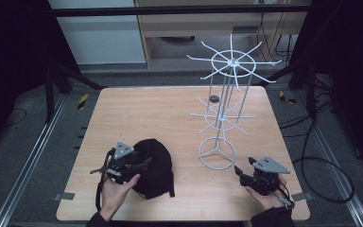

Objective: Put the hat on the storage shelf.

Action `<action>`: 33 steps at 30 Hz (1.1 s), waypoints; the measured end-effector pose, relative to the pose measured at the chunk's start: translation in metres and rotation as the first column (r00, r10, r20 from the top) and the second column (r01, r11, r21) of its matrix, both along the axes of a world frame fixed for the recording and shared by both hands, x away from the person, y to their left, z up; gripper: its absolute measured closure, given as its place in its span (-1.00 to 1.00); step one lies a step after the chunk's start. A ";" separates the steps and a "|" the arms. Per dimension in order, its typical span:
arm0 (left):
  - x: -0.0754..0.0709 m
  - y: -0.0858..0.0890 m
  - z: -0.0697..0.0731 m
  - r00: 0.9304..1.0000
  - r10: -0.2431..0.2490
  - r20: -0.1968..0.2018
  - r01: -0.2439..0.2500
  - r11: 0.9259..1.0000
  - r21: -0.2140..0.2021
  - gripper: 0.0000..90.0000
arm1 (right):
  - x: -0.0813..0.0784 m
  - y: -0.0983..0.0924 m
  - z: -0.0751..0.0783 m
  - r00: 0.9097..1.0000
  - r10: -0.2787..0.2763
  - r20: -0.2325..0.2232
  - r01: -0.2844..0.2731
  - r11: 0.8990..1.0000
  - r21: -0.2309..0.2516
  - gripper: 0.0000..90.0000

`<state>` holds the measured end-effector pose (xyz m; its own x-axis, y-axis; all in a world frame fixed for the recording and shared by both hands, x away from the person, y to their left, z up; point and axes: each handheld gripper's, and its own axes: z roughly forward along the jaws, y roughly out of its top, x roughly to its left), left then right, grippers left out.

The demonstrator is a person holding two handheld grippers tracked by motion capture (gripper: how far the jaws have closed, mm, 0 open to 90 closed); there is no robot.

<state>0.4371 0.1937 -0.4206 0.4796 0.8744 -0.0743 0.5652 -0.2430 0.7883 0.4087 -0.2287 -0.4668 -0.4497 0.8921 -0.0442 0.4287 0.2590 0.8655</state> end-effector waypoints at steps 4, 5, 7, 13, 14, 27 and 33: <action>0.005 -0.004 -0.006 0.999 0.004 -0.044 -0.004 1.000 0.001 -0.12 | 0.002 -0.003 -0.003 1.000 -0.011 -0.010 0.011 1.000 -0.010 -0.19; 0.006 -0.005 -0.007 0.999 0.002 -0.052 -0.002 1.000 0.004 -0.12 | 0.002 -0.003 -0.003 1.000 -0.014 -0.014 0.014 1.000 -0.006 -0.19; 0.008 -0.007 -0.010 0.998 0.011 -0.059 -0.010 1.000 0.016 -0.12 | 0.004 -0.004 -0.005 1.000 -0.014 -0.017 0.014 1.000 -0.011 -0.19; 0.014 -0.006 -0.022 0.994 0.033 -0.105 -0.029 0.999 0.034 0.02 | 0.006 -0.005 -0.008 0.999 -0.010 -0.037 0.009 1.000 -0.022 -0.18; 0.014 -0.005 -0.023 0.993 0.038 -0.111 -0.034 0.999 0.034 0.06 | 0.007 -0.005 -0.009 0.999 -0.010 -0.039 0.009 1.000 -0.023 -0.18; 0.008 0.017 -0.010 0.997 0.074 -0.022 -0.074 0.997 -0.003 0.75 | 0.008 -0.008 -0.011 0.999 -0.013 -0.047 0.012 0.999 -0.031 -0.15; -0.004 0.027 0.006 0.997 0.035 0.068 -0.031 0.998 -0.054 0.76 | 0.008 -0.008 -0.011 0.999 -0.015 -0.053 0.013 0.999 -0.031 -0.15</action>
